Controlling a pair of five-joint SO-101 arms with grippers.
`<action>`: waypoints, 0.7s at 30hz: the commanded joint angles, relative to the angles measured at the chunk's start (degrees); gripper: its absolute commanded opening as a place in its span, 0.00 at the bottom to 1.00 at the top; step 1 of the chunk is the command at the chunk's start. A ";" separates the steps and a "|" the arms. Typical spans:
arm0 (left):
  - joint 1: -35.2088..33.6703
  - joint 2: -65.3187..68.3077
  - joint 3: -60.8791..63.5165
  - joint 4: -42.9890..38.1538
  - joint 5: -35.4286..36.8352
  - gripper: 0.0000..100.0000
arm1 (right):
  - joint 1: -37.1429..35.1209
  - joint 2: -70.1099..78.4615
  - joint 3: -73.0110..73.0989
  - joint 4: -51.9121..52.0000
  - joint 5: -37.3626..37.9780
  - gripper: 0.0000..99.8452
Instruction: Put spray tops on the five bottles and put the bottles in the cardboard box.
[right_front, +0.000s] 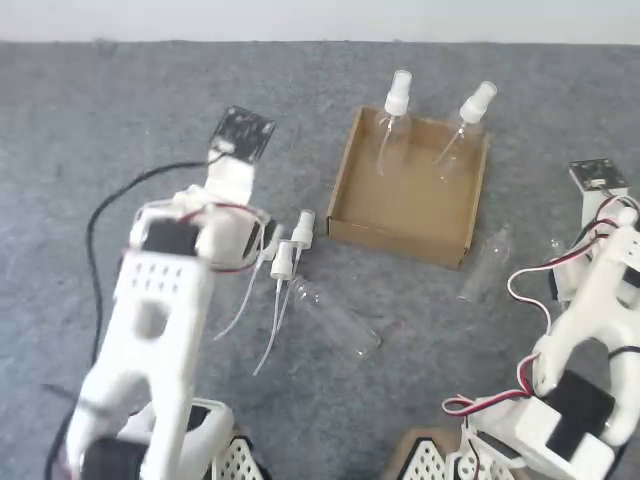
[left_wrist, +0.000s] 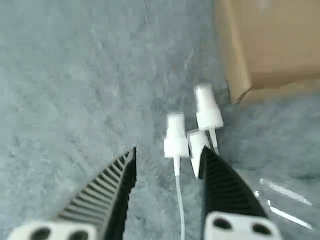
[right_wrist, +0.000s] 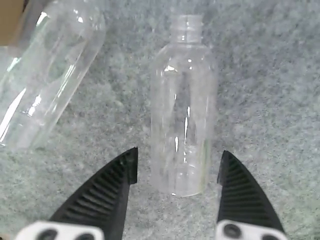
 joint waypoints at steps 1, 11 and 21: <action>-0.35 7.82 -4.79 -4.48 -0.62 0.20 | 0.75 -0.48 -3.43 0.75 2.37 0.21; -0.44 21.54 -5.23 -15.12 -0.62 0.20 | 0.84 -0.48 -3.34 0.84 2.55 0.21; -0.44 31.21 -9.36 -15.56 -0.70 0.17 | 0.84 -0.57 -3.34 0.84 2.55 0.21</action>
